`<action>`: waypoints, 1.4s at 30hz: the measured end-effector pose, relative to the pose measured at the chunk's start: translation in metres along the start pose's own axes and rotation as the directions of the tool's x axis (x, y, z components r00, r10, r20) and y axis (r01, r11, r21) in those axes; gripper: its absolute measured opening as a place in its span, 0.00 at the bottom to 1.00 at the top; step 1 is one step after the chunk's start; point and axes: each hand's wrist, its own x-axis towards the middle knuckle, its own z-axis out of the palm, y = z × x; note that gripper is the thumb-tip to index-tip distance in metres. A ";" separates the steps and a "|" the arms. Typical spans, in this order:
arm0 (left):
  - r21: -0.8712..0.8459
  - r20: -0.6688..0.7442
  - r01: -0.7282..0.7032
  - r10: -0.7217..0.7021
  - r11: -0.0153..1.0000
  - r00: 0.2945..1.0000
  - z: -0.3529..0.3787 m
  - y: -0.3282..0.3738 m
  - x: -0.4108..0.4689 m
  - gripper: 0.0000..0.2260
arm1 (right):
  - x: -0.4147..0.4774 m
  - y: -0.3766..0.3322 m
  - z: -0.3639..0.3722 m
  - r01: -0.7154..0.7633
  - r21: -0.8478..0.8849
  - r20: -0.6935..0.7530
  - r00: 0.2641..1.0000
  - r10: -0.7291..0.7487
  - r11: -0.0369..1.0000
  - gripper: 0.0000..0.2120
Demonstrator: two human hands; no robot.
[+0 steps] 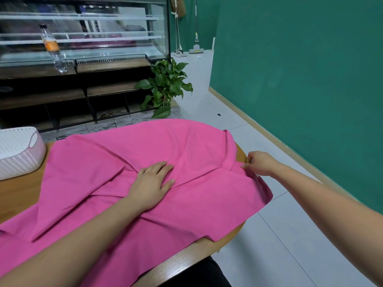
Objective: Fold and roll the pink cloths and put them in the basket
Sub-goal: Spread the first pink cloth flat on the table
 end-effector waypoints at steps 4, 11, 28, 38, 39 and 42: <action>0.006 -0.005 -0.001 0.001 1.000 1.000 -0.001 0.002 0.003 0.26 | -0.003 0.012 -0.005 -0.030 0.068 0.025 0.999 0.028 0.997 0.10; 0.027 -0.014 -0.007 0.007 1.000 1.000 -0.001 0.007 0.008 0.29 | -0.021 0.037 -0.022 -0.129 -0.455 0.146 0.965 0.216 0.881 0.09; 0.062 -0.086 0.165 -0.160 0.984 0.983 -0.001 -0.036 0.008 0.36 | -0.019 -0.184 0.104 0.447 -0.119 -0.286 0.840 -0.462 0.887 0.28; 0.010 -0.094 0.269 -0.266 0.963 0.959 -0.012 -0.091 0.065 0.35 | 0.069 -0.221 0.104 0.472 -0.152 -0.315 0.809 -0.495 0.868 0.29; 0.008 -0.095 0.274 -0.272 0.962 0.957 -0.012 -0.097 0.072 0.34 | 0.078 -0.226 0.102 0.481 -0.153 -0.311 0.806 -0.504 0.863 0.29; 0.005 -0.125 0.302 -0.299 0.953 0.946 -0.013 -0.113 0.088 0.33 | 0.099 -0.239 0.097 0.487 -0.169 -0.329 0.792 -0.515 0.857 0.29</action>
